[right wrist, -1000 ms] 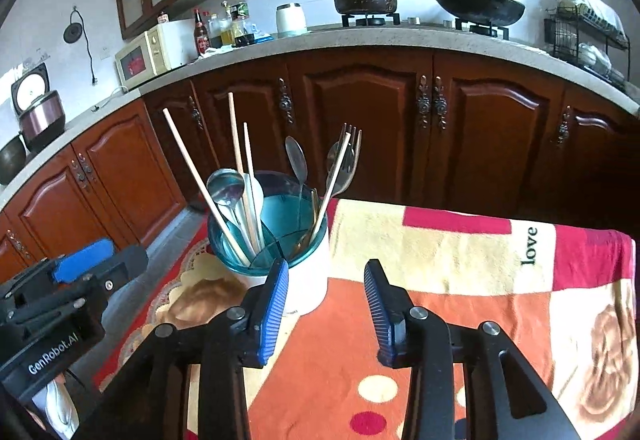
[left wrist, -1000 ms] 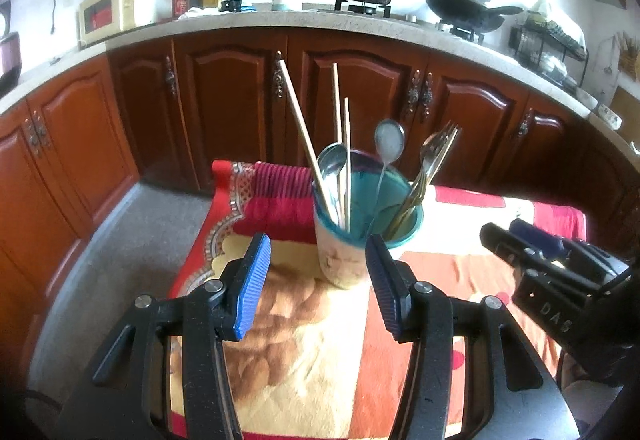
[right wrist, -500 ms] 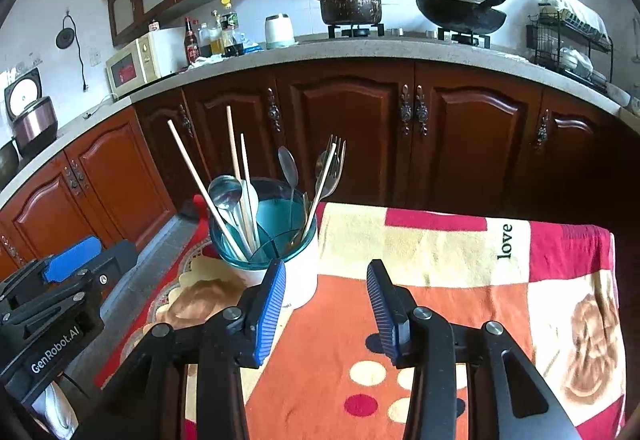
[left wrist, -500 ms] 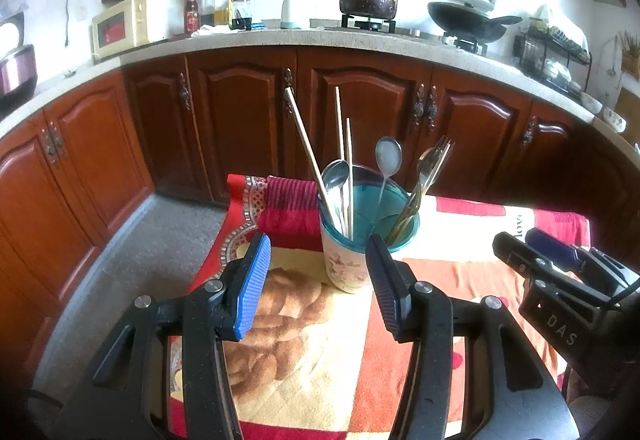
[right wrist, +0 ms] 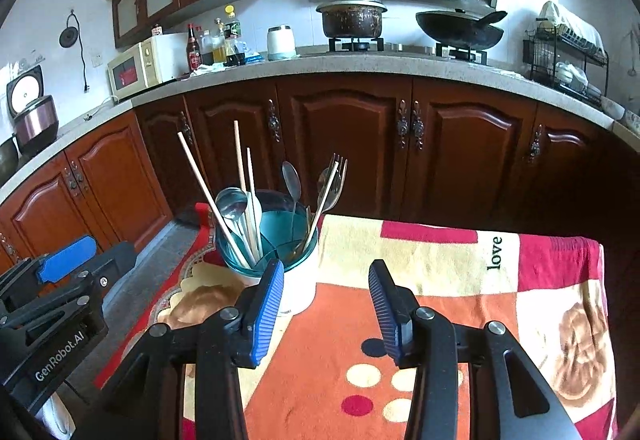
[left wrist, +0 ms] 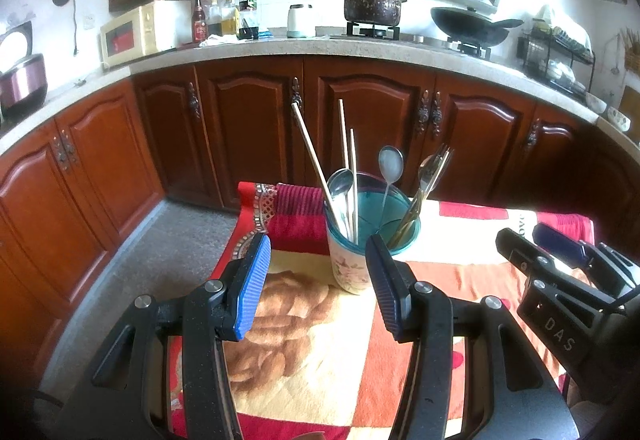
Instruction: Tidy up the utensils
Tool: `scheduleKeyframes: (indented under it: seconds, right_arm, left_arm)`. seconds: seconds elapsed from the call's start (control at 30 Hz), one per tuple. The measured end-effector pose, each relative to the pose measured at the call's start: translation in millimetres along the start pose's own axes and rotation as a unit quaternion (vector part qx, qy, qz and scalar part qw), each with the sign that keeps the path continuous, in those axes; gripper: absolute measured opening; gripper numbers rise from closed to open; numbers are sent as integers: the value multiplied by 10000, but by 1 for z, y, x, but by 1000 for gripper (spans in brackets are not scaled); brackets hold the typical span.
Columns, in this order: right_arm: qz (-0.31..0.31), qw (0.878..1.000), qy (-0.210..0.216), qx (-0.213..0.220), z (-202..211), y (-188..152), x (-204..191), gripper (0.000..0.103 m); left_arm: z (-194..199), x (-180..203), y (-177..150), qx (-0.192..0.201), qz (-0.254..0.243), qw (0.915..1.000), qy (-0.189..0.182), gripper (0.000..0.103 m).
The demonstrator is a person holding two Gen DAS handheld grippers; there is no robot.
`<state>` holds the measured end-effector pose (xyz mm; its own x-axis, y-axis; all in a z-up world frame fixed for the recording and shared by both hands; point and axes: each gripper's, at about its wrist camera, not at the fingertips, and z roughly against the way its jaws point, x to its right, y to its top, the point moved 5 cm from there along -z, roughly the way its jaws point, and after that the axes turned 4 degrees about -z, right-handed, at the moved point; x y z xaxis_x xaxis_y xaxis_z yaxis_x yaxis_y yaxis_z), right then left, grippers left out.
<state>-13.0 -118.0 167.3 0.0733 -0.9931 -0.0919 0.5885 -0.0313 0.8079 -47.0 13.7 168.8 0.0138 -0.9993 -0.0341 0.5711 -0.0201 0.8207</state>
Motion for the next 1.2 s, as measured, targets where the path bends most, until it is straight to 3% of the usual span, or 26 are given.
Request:
scheduleKeyframes:
  seconds: [0.87, 1.2]
  right_arm:
    - [287, 9995, 140, 1, 0, -2, -35, 44]
    - [238, 9997, 103, 27, 2, -1, -30, 45]
  left_arm:
    - [8, -25, -5, -26, 180, 9996, 194, 49]
    - [9, -20, -4, 2, 128, 9998, 181, 49]
